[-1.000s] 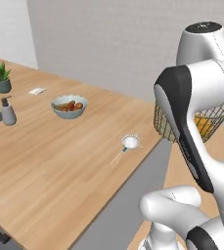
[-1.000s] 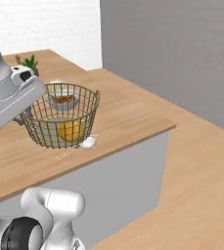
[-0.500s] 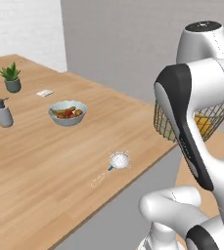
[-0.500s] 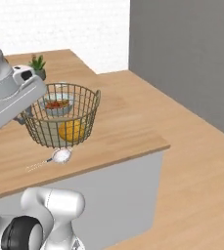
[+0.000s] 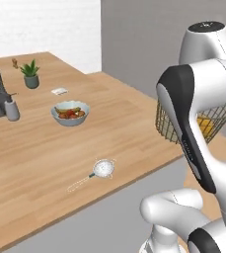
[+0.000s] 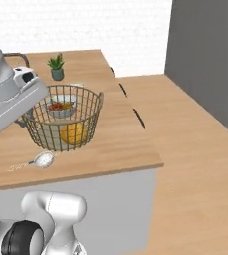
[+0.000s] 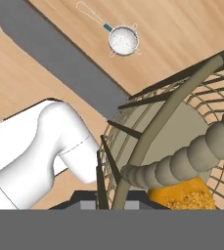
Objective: Open the cabinet, pick up the bread from the cabinet and place it in the basket. Then move the basket to the dining counter.
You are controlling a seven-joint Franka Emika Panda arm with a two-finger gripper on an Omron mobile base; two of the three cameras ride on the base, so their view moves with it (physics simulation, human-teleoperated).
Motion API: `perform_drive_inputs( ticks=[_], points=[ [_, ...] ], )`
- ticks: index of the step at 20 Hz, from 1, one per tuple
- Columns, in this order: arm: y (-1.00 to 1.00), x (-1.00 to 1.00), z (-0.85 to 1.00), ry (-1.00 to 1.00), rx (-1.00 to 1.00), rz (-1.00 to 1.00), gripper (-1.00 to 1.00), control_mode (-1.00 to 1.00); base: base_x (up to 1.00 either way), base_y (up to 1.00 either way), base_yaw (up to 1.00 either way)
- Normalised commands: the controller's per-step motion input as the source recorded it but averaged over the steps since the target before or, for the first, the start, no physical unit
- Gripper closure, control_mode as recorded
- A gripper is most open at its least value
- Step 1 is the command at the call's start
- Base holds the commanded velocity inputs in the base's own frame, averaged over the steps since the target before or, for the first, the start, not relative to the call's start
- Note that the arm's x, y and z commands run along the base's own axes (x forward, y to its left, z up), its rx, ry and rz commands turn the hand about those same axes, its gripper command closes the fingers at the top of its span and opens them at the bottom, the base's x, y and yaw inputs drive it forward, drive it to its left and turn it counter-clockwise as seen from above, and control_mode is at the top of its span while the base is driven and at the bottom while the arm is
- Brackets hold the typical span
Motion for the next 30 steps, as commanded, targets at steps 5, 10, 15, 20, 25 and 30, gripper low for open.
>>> perform_drive_inputs(
  ticks=[5, 10, 15, 20, 25, 30],
  points=[
    [0.0, 0.0, 0.0, 0.0, 0.0, 0.0, 1.0, 1.0, 0.16, -0.39, 0.48],
    [-0.1, 0.07, 0.0, 0.0, 0.04, 0.03, 1.0, -1.0, 0.02, -0.33, 0.3],
    [-0.21, 0.93, -0.26, 0.02, 0.21, 0.18, 1.0, -1.0, 0.0, 0.0, 0.0],
    [-0.12, 1.0, -0.78, 0.11, 0.09, 0.27, 1.0, -1.0, 0.0, 0.0, 0.0],
    [-0.47, 1.0, -0.57, 0.11, 0.01, 0.05, 1.0, -1.0, 0.0, 0.0, 0.0],
    [-0.74, 0.89, -0.48, 0.08, 0.0, 0.0, 1.0, -1.0, 0.0, 0.0, 0.0]
  ],
)
